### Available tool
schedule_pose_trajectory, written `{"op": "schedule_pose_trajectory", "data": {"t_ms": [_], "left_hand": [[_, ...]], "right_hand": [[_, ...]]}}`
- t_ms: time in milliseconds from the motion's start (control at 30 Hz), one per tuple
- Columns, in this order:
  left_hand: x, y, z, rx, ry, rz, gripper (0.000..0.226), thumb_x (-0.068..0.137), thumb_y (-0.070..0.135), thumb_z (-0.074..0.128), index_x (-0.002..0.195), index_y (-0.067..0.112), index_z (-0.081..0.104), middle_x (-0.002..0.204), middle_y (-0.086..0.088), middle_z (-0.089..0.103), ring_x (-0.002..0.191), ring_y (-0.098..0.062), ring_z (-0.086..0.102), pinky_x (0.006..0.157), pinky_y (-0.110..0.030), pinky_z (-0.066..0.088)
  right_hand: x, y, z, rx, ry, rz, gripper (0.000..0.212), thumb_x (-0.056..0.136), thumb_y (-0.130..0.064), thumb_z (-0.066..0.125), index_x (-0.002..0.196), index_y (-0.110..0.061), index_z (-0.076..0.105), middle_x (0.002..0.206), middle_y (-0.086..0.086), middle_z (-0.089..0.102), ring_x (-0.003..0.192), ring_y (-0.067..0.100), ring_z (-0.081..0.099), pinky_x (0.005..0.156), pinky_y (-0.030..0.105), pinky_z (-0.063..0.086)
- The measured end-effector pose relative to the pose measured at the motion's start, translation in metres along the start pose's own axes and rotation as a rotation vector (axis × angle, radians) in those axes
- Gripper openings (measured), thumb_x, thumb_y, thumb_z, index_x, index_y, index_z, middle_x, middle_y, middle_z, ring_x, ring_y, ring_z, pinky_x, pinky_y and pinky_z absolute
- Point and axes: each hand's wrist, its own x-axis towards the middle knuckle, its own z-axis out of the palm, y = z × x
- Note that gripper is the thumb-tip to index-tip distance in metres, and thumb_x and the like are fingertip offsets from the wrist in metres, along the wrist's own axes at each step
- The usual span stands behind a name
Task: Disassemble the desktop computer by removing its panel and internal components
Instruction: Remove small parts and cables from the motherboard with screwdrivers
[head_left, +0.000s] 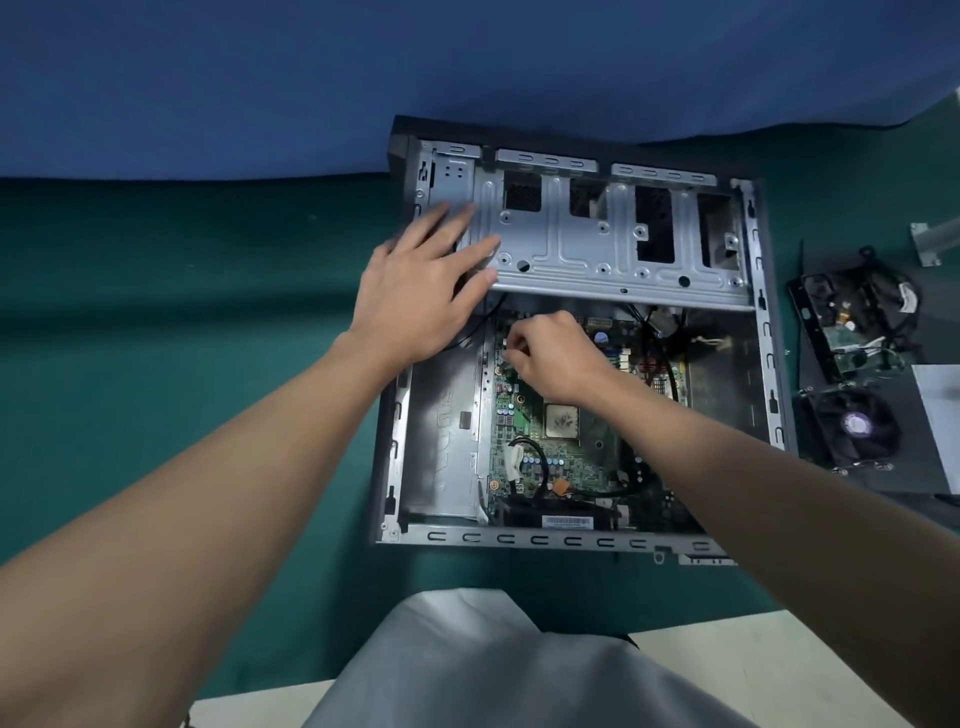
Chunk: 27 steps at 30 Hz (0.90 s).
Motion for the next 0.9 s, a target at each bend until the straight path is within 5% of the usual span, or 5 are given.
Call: {"op": "schedule_pose_trajectory", "data": {"t_ms": [200,400,500,667,900], "left_hand": [[0.001,0.000,0.000,-0.004,-0.007,-0.008,0.045,0.100,0.052,0.031,0.141,0.038,0.045,0.158,0.010,0.025,0.146,-0.013,0.013,0.107,-0.050,0.033],[0.001,0.000,-0.001,-0.008,-0.009,-0.012,0.045,0.100,0.052,0.031,0.141,0.038,0.044,0.158,0.011,0.024,0.146,-0.013,0.013,0.106,-0.049,0.032],[0.001,0.000,0.000,-0.004,-0.006,-0.010,0.045,0.100,0.052,0.032,0.141,0.038,0.045,0.157,0.010,0.025,0.146,-0.013,0.014,0.105,-0.050,0.034],[0.001,0.000,-0.001,-0.008,-0.007,-0.015,0.046,0.100,0.053,0.031,0.141,0.038,0.044,0.158,0.011,0.024,0.146,-0.013,0.013,0.106,-0.051,0.033],[0.001,0.000,0.000,-0.002,-0.013,-0.019,0.046,0.100,0.053,0.031,0.141,0.039,0.043,0.158,0.012,0.023,0.146,-0.012,0.012,0.106,-0.050,0.033]], "right_hand": [[0.003,-0.008,-0.004,-0.066,-0.039,0.026,0.022,0.093,-0.024,0.052,0.090,-0.005,0.063,0.095,0.019,0.061,0.096,0.040,0.057,0.084,0.046,0.051],[0.003,-0.016,-0.003,-0.191,-0.077,0.031,0.026,0.094,-0.017,0.043,0.070,-0.012,0.038,0.085,0.016,0.047,0.091,0.042,0.056,0.070,0.037,0.045],[0.005,-0.021,-0.004,-0.240,-0.107,0.067,0.012,0.091,-0.016,0.043,0.080,-0.012,0.043,0.100,0.017,0.056,0.094,0.040,0.056,0.070,0.038,0.040],[0.015,-0.025,-0.007,-0.228,-0.217,0.125,0.021,0.091,-0.013,0.046,0.071,-0.014,0.038,0.088,0.009,0.044,0.086,0.033,0.050,0.073,0.037,0.042],[0.009,-0.016,-0.015,-0.301,-0.270,-0.050,0.023,0.087,-0.006,0.037,0.066,-0.013,0.040,0.074,0.004,0.035,0.061,0.020,0.040,0.059,0.034,0.035]]}}
